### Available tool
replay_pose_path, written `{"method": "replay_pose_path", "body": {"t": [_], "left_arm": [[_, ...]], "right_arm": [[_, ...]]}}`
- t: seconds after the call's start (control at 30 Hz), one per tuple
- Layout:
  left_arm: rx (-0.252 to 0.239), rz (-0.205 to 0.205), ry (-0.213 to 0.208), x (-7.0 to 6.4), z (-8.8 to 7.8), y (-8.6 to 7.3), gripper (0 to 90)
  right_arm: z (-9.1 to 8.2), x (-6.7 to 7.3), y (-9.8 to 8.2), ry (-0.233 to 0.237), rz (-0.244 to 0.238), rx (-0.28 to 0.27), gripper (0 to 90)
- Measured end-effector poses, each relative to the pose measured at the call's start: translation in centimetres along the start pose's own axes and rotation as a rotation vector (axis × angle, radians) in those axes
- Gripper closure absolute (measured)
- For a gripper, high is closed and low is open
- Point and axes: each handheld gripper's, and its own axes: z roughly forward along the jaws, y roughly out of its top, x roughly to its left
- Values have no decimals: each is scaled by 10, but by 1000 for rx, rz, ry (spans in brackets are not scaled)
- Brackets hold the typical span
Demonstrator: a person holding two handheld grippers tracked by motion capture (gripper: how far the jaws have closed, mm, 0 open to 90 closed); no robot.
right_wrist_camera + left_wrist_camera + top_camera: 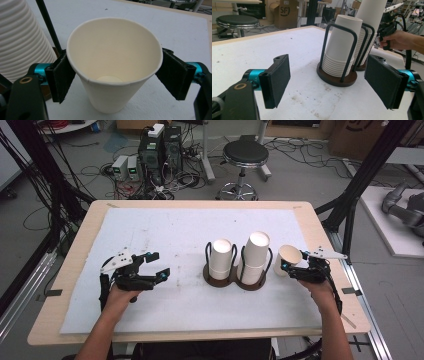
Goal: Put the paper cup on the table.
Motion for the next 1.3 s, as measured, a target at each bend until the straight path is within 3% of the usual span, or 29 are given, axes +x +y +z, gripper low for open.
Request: {"method": "replay_pose_path", "body": {"t": [0.17, 0.47, 0.6, 0.87, 1.03, 1.3], "left_arm": [[-2, 0, 3, 0, -1, 0, 208], [-12, -2, 0, 0, -1, 2, 209], [-16, -4, 1, 1, -2, 3, 209], [-35, -12, 10, 3, -4, 7, 209], [-59, -25, 25, 6, -4, 13, 209], [-79, -41, 36, 8, -5, 19, 209]], "right_arm": [[-5, 1, -4, 11, 2, 17, 201], [-29, 0, -12, 11, -1, 13, 201], [-42, 3, -11, 23, -7, -16, 201], [-64, 12, 5, 53, 23, -116, 201], [-77, 20, 19, 72, -20, -134, 201], [-92, 33, 41, 181, -80, -178, 201]]}}
